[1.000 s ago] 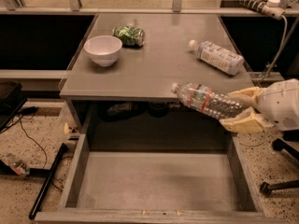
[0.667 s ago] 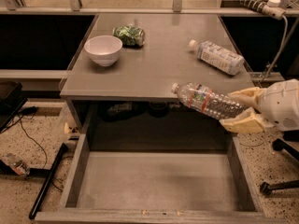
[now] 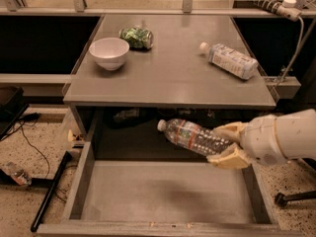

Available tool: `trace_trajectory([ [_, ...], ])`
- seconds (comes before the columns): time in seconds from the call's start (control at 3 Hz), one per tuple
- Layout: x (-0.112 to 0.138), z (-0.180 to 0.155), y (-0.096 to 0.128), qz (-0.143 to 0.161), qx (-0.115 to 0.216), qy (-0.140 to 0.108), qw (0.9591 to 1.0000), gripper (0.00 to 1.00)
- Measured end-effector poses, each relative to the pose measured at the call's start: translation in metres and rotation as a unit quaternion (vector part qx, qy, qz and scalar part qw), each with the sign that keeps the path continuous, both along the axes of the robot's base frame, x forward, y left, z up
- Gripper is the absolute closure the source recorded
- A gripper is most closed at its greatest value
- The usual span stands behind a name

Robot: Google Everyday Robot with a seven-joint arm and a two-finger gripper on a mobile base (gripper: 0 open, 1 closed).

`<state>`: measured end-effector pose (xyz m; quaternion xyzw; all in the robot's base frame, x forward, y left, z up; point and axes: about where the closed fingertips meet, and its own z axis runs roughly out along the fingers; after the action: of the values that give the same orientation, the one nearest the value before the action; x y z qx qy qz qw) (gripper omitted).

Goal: Place water bottle into top drawer

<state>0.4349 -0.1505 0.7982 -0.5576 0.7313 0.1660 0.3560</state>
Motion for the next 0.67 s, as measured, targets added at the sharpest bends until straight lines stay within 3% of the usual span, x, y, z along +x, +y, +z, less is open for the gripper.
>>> trace_trajectory([
  [0.33, -0.007, -0.046, 0.024, -0.001, 0.007, 0.021, 0.9998, 1.00],
  [0.67, 0.005, -0.087, 0.046, -0.011, 0.003, 0.017, 0.9998, 1.00],
])
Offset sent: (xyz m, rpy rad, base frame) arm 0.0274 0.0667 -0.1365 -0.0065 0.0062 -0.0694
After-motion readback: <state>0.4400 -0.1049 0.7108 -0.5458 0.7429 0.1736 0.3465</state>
